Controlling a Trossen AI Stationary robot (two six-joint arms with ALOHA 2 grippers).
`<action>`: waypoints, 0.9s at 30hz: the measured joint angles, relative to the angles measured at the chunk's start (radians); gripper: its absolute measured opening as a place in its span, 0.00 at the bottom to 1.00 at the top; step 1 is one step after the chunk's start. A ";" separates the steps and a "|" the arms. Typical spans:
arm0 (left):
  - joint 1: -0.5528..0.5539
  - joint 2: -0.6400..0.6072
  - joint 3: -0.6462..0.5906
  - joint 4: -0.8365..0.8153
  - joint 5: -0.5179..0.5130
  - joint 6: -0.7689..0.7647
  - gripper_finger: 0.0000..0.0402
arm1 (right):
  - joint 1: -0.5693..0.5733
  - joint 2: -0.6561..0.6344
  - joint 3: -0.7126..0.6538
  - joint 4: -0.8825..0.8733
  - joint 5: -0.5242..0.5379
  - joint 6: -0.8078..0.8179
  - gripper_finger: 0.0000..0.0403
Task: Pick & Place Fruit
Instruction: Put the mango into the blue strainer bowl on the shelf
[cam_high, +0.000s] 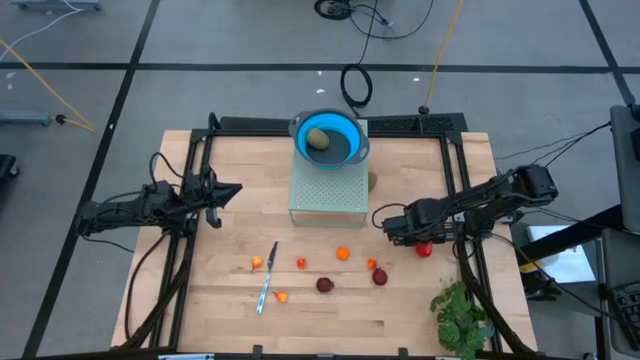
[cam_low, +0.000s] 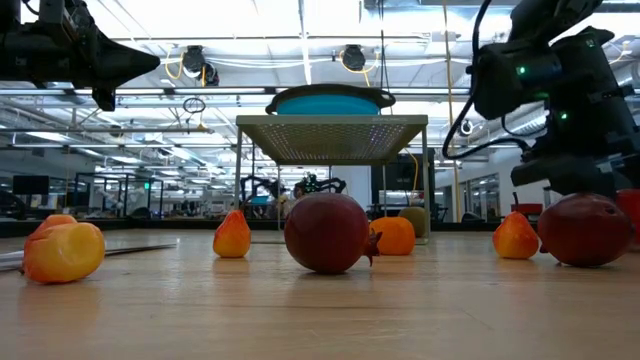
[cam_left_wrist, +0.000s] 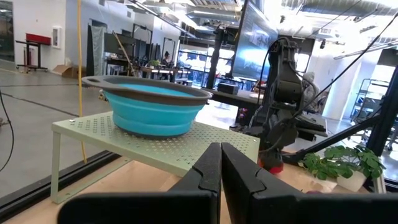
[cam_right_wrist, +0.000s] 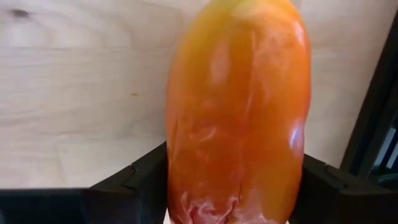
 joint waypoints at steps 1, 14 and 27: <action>0.000 0.000 0.000 0.000 0.000 0.000 0.02 | 0.000 -0.013 0.000 0.000 0.000 0.000 0.58; 0.000 0.000 0.000 0.000 0.000 0.003 0.02 | 0.000 -0.259 0.000 -0.023 0.007 0.036 0.58; 0.000 0.000 0.000 0.000 0.000 0.001 0.02 | 0.000 -0.415 0.001 -0.029 0.005 0.036 0.57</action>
